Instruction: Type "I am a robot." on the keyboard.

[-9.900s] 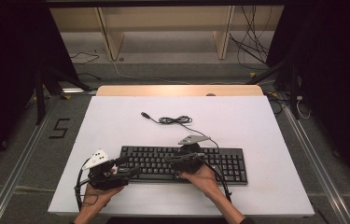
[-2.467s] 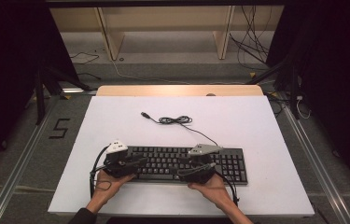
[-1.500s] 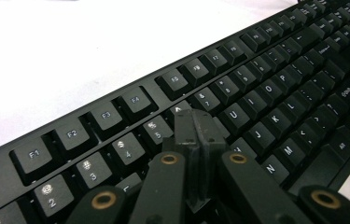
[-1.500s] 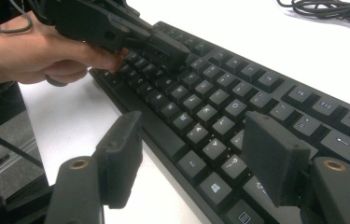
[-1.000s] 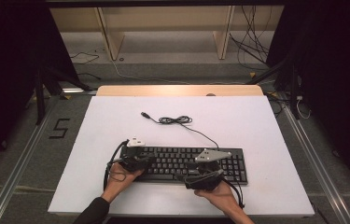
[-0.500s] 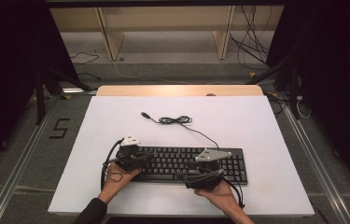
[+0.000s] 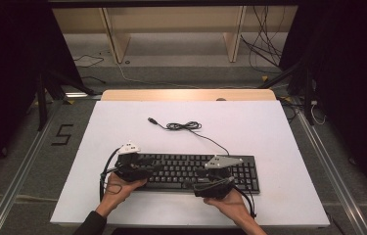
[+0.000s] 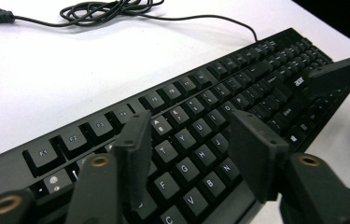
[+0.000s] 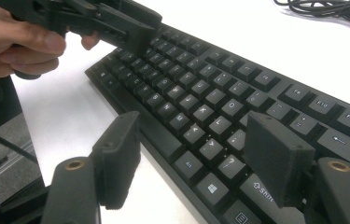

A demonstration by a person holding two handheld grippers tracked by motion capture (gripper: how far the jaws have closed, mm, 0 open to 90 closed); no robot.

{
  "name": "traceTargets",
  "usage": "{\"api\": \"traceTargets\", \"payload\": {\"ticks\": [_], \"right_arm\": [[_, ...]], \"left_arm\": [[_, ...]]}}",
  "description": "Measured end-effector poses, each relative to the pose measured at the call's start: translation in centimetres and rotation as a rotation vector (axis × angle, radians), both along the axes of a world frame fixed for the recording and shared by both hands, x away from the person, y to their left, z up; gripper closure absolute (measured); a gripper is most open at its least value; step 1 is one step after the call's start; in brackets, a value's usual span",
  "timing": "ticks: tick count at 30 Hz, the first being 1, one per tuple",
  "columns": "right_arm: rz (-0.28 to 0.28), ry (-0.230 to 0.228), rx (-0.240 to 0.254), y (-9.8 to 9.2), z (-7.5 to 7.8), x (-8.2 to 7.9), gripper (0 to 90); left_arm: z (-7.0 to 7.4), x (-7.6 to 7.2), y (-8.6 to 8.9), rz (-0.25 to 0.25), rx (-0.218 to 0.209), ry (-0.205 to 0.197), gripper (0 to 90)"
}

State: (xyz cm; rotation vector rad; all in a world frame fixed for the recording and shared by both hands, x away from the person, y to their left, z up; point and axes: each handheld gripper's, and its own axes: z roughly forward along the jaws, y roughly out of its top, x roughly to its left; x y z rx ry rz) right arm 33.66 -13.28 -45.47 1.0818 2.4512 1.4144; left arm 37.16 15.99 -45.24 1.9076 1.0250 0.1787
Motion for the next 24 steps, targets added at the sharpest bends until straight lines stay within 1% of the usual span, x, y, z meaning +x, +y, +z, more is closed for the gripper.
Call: {"api": "traceTargets", "payload": {"ticks": [2,11,13,14,18,20,24], "right_arm": [[0.000,0.002,-0.001,0.0,0.0,0.0,37.3],[0.000,0.003,-0.001,0.2,0.0,0.2,38.1],[-0.003,0.004,-0.004,0.3,0.0,0.2,39.5],[-0.006,0.005,-0.006,0.3,0.0,0.3,40.2],[-0.019,0.014,-0.012,0.3,-0.1,0.5,43.0],[-0.020,0.017,-0.012,0.3,-0.2,0.6,44.8],[-0.028,0.022,-0.027,0.4,-0.3,0.9,49.1]], "left_arm": [[0.1,-0.2,0.2,-0.004,-0.001,-0.008,44.4],[0.4,-1.1,1.3,0.019,-0.042,-0.038,38.7],[0.4,-1.4,1.5,0.025,-0.052,-0.045,37.6],[0.4,-1.4,1.7,0.024,-0.051,-0.050,37.0],[0.4,-2.0,2.2,0.034,-0.079,-0.062,35.1],[0.4,-2.2,2.4,0.034,-0.087,-0.071,34.0],[0.4,-2.8,2.7,0.027,-0.097,-0.085,32.2]]}}
